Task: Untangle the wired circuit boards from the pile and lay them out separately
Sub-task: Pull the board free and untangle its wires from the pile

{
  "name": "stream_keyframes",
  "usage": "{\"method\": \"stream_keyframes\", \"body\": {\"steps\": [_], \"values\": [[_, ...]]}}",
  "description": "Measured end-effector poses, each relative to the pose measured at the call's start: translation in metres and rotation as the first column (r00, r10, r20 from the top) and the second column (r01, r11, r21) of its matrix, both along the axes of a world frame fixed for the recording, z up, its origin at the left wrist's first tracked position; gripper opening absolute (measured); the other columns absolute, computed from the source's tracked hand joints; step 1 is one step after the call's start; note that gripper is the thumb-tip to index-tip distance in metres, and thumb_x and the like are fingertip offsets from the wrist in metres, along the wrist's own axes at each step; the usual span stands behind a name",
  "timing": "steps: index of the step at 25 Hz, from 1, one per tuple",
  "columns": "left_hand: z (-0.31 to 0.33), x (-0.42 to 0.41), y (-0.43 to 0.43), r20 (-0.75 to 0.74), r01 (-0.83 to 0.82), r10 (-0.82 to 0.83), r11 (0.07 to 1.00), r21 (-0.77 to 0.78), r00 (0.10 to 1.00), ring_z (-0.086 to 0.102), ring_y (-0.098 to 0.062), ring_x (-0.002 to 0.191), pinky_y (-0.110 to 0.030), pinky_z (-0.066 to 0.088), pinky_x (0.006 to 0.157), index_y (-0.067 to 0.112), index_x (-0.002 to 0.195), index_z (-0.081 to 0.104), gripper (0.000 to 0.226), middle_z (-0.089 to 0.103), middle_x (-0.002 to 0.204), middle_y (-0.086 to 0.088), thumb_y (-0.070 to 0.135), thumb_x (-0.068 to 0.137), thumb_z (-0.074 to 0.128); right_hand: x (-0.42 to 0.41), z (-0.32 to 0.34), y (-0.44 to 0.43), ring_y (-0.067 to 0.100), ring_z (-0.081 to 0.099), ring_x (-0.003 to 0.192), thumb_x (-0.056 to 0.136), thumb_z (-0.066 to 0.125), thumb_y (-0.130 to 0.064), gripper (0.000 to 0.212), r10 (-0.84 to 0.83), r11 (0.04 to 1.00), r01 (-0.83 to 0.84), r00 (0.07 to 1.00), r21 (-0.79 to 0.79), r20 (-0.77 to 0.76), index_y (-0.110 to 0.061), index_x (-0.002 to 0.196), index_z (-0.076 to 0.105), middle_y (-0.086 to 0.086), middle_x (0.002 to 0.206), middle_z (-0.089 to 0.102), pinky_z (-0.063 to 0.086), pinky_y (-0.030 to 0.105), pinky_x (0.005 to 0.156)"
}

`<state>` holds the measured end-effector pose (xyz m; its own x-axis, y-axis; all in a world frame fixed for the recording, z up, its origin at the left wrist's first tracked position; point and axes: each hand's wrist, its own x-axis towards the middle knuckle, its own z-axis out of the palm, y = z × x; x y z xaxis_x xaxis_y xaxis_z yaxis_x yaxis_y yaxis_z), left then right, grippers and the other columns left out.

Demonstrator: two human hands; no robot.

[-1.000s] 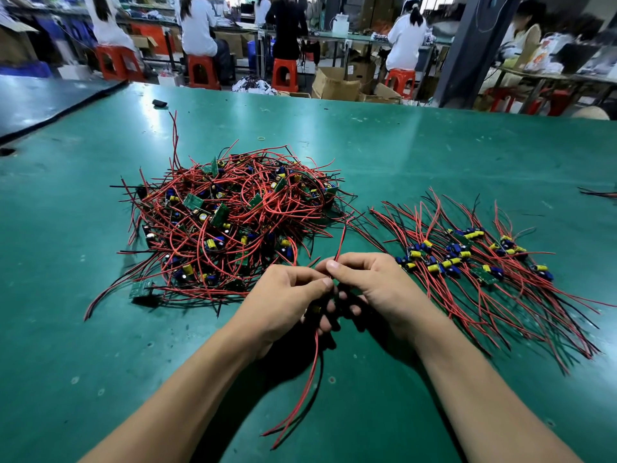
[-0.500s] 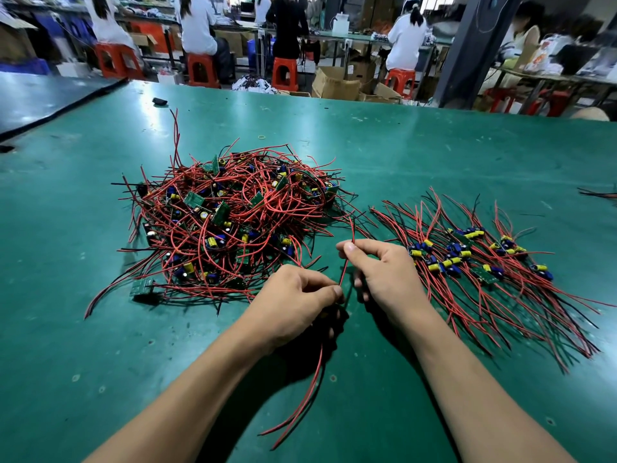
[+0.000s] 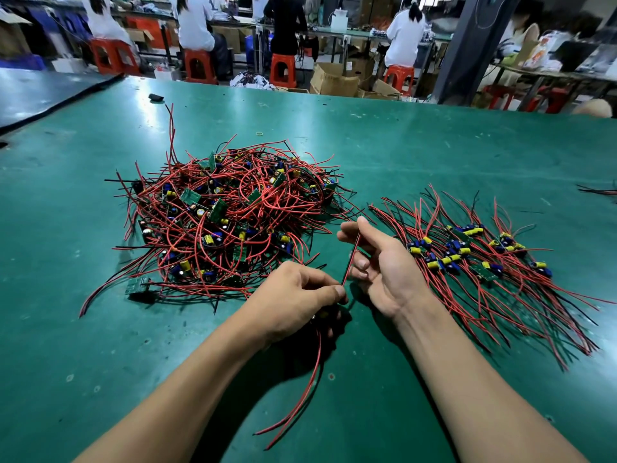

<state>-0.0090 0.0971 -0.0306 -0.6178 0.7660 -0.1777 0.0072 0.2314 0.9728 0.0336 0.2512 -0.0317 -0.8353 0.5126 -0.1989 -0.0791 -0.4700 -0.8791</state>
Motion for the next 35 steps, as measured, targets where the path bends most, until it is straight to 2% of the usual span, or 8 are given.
{"method": "stream_keyframes", "body": {"steps": [4, 13, 16, 19, 23, 28, 32, 35], "values": [[-0.001, -0.001, 0.002, -0.127, 0.020, -0.026, 0.999, -0.046, 0.992, 0.063, -0.019, 0.055, -0.027, 0.051, 0.059, 0.007, 0.085, 0.076, 0.016, 0.072, 0.071, -0.010, 0.016, 0.093, 0.065, 0.002, 0.003, 0.004, 0.003, 0.031, 0.036, 0.099, 0.057, -0.028, 0.039, 0.026, 0.980, -0.035, 0.999, -0.195, -0.045, -0.015, 0.068, 0.076, 0.000, 0.075, 0.071, 0.026, 0.014, 0.032], [-0.005, 0.003, 0.003, -0.016, -0.096, 0.097, 0.994, 0.051, 0.995, 0.068, -0.022, 0.054, -0.023, 0.043, 0.048, 0.008, 0.090, 0.074, 0.011, 0.066, 0.066, -0.004, 0.015, 0.093, 0.065, 0.011, 0.007, 0.015, 0.005, 0.028, 0.033, 0.092, 0.059, -0.026, 0.033, 0.039, 0.913, -0.077, 0.994, -0.402, -0.102, -0.015, 0.062, 0.068, -0.001, 0.068, 0.065, 0.024, 0.016, 0.035], [-0.005, 0.003, 0.003, 0.121, -0.178, 0.162, 0.974, 0.141, 0.979, 0.065, -0.027, 0.054, -0.028, 0.046, 0.052, 0.006, 0.093, 0.071, 0.008, 0.067, 0.069, -0.006, 0.013, 0.091, 0.067, 0.013, 0.006, 0.015, 0.004, 0.033, 0.039, 0.093, 0.060, -0.044, 0.032, 0.063, 0.977, -0.069, 0.997, -0.203, -0.035, -0.018, 0.082, 0.074, -0.002, 0.084, 0.073, 0.027, 0.015, 0.037], [-0.004, 0.002, 0.001, 0.227, -0.204, 0.158, 0.959, 0.196, 0.961, 0.062, -0.024, 0.052, -0.027, 0.052, 0.047, 0.004, 0.098, 0.070, 0.012, 0.068, 0.068, -0.009, 0.013, 0.091, 0.067, 0.016, 0.003, 0.013, 0.006, 0.048, 0.050, 0.074, 0.065, -0.065, 0.061, 0.128, 0.991, -0.131, 0.985, 0.023, 0.117, -0.015, 0.108, 0.073, -0.002, 0.100, 0.076, 0.038, 0.018, 0.044], [-0.001, 0.002, -0.002, 0.260, -0.190, 0.123, 0.948, 0.254, 0.958, 0.063, -0.016, 0.061, -0.022, 0.049, 0.046, 0.010, 0.114, 0.066, 0.023, 0.070, 0.077, -0.012, 0.016, 0.091, 0.066, 0.027, 0.001, 0.007, 0.009, 0.059, 0.059, 0.067, 0.087, -0.047, 0.042, 0.382, 0.896, -0.421, 0.893, 0.139, 0.239, -0.016, 0.093, 0.076, 0.002, 0.082, 0.069, 0.046, 0.019, 0.047], [0.004, -0.002, -0.006, 0.362, -0.177, 0.078, 0.952, 0.249, 0.929, 0.055, -0.021, 0.067, -0.020, 0.041, 0.043, 0.020, 0.128, 0.056, 0.053, 0.074, 0.099, -0.017, 0.032, 0.079, 0.070, 0.034, 0.002, 0.007, 0.006, 0.062, 0.068, 0.081, 0.079, -0.028, 0.016, 0.559, 0.805, -0.577, 0.815, 0.136, 0.151, -0.022, 0.096, 0.079, -0.003, 0.082, 0.070, 0.052, 0.019, 0.058], [0.008, -0.003, -0.006, 0.428, -0.192, 0.064, 0.945, 0.264, 0.902, 0.050, -0.010, 0.046, -0.016, 0.037, 0.037, 0.015, 0.130, 0.054, 0.047, 0.073, 0.100, -0.006, 0.024, 0.085, 0.067, 0.033, 0.001, -0.002, 0.010, 0.066, 0.082, 0.081, 0.080, -0.027, 0.032, 0.613, 0.755, -0.619, 0.783, 0.217, 0.105, -0.023, 0.113, 0.075, -0.003, 0.098, 0.072, 0.048, 0.020, 0.065], [0.010, -0.003, -0.008, 0.377, -0.178, 0.063, 0.944, 0.277, 0.924, 0.060, -0.006, 0.056, -0.017, 0.040, 0.039, 0.011, 0.135, 0.049, 0.048, 0.070, 0.101, -0.006, 0.018, 0.091, 0.064, 0.033, 0.003, -0.004, 0.012, 0.070, 0.086, 0.085, 0.078, -0.024, 0.038, 0.662, 0.708, -0.659, 0.744, 0.253, 0.087, -0.019, 0.121, 0.070, -0.001, 0.103, 0.074, 0.050, 0.019, 0.066]]}}
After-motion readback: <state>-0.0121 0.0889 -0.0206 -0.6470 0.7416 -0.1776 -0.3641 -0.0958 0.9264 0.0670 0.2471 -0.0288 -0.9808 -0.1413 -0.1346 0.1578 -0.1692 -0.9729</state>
